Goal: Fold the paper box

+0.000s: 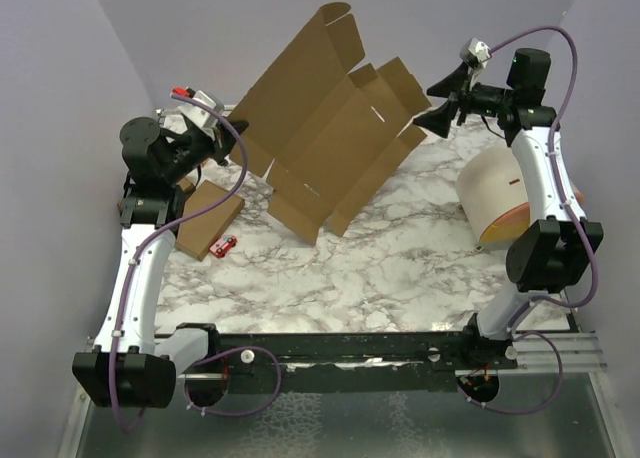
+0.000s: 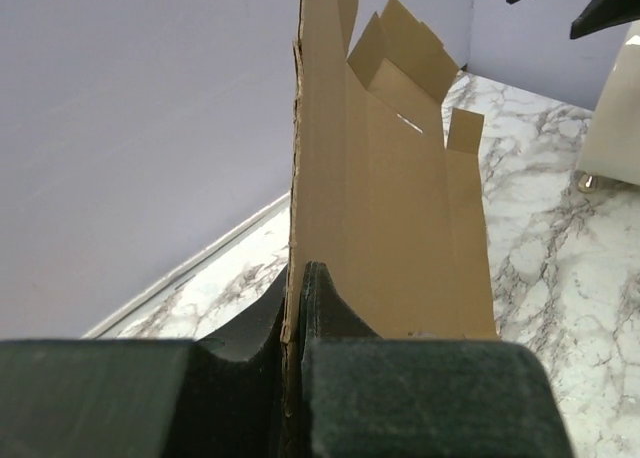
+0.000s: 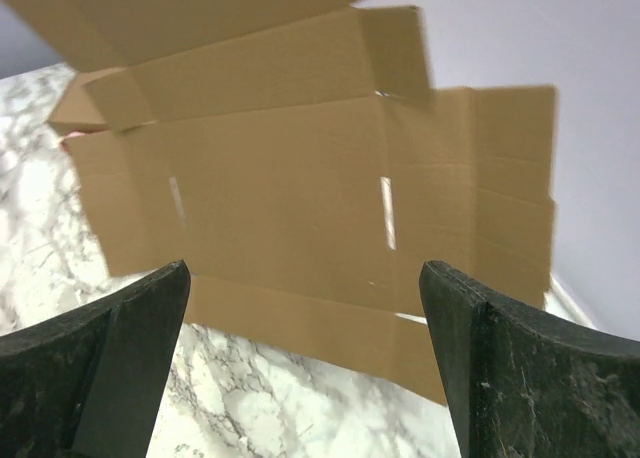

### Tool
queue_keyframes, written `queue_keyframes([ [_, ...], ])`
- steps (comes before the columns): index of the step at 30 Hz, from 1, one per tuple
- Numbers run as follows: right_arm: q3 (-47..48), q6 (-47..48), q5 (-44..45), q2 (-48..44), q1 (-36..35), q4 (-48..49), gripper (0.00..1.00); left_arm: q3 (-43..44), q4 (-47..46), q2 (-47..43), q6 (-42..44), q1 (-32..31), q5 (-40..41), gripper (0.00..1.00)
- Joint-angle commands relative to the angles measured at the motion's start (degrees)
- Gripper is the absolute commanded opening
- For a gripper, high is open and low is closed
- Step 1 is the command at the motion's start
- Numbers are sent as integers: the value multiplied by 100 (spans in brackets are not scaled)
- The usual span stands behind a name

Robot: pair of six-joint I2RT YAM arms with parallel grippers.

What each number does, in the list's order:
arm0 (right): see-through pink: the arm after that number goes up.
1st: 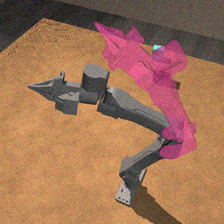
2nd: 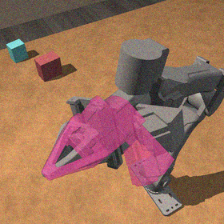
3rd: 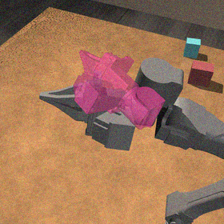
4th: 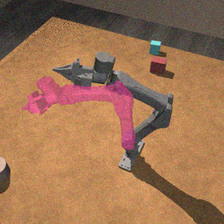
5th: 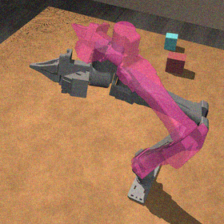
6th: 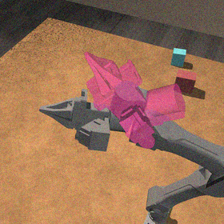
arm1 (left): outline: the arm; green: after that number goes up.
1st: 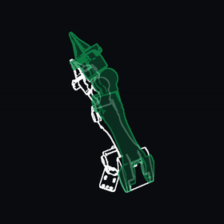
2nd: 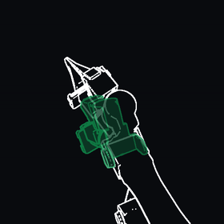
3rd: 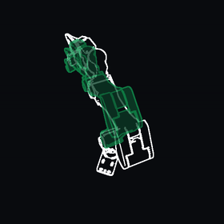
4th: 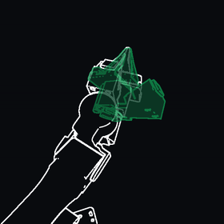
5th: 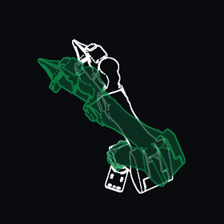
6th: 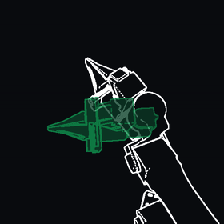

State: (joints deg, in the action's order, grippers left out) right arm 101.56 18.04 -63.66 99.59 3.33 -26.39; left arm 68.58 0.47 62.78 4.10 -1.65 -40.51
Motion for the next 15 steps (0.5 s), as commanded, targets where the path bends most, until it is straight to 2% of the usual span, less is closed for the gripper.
queue_keyframes([
  [1, 13, 736, -1833, 82, -27, 630, 100, -156, -663, -116, 53, 42, -290, 0],
  [3, 164, 664, -1809, 271, -103, 1070, 100, -204, -697, -141, 113, 42, -423, 0],
  [7, 1289, 920, -1638, 892, -314, 766, 100, -243, -747, -177, 91, 42, -614, 0],
  [11, 1573, 944, -1016, 1115, -623, 986, 99, -266, -847, -205, 2, 42, -754, 0],
  [15, 1752, 1028, -578, 1303, -798, 998, 90, -241, -862, -221, -24, 43, -838, 0],
])
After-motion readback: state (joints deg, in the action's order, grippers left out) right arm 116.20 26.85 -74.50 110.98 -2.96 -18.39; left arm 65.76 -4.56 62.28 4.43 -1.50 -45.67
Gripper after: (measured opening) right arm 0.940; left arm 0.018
